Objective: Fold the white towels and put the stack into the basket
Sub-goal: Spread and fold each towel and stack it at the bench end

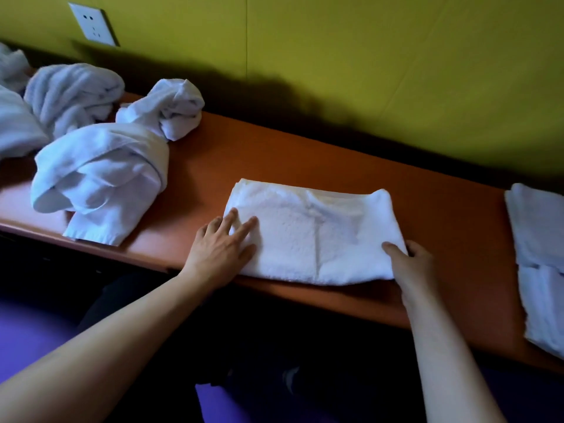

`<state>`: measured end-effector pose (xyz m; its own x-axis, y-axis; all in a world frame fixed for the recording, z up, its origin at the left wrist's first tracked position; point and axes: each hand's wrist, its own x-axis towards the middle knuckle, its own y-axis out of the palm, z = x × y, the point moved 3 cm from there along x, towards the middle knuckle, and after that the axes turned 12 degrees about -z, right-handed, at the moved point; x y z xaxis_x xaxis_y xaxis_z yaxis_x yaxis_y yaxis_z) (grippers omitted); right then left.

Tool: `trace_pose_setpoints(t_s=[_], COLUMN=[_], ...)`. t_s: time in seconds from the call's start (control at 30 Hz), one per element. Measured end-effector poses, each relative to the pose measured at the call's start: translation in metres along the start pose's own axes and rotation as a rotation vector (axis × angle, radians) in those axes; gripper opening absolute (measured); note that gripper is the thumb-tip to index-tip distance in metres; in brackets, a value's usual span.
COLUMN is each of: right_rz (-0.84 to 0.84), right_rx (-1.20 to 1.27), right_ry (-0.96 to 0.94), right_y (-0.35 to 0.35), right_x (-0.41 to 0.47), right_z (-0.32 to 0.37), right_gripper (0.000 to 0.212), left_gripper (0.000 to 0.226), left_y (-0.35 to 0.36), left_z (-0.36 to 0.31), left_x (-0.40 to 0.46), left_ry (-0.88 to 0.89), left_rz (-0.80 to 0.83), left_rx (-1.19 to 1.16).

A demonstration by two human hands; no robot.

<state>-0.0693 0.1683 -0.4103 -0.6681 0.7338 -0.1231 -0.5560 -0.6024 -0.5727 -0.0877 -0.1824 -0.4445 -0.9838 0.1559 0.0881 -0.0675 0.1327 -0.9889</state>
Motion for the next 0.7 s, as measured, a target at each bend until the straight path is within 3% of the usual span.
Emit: trace_pose_setpoints(t_s=[0.17, 0.33, 0.43, 0.57, 0.7], right_rz=[0.027, 0.127, 0.183, 0.194, 0.492], right_rx=[0.062, 0.040, -0.008, -0.161, -0.417], right_ry=[-0.217, -0.432, -0.529, -0.579, -0.580], right_y=[0.031, 0.073, 0.101, 0.127, 0.149], right_x=[-0.043, -0.100, -0.132, -0.159, -0.178], right_z=[0.053, 0.109, 0.121, 0.122, 0.106], right_gripper=[0.017, 0.004, 0.007, 0.010, 0.041], left_gripper=[0.055, 0.065, 0.048, 0.027, 0.019], left_y=[-0.011, -0.006, -0.005, -0.012, -0.015], left_z=[-0.002, 0.011, 0.029, 0.040, 0.047], left_x=[0.006, 0.008, 0.012, 0.015, 0.014], left_ry=[-0.036, -0.275, -0.405, -0.505, -0.665], left_rz=[-0.113, -0.052, -0.113, -0.112, -0.072], left_rx=[-0.128, -0.469, -0.663, -0.711, -0.880])
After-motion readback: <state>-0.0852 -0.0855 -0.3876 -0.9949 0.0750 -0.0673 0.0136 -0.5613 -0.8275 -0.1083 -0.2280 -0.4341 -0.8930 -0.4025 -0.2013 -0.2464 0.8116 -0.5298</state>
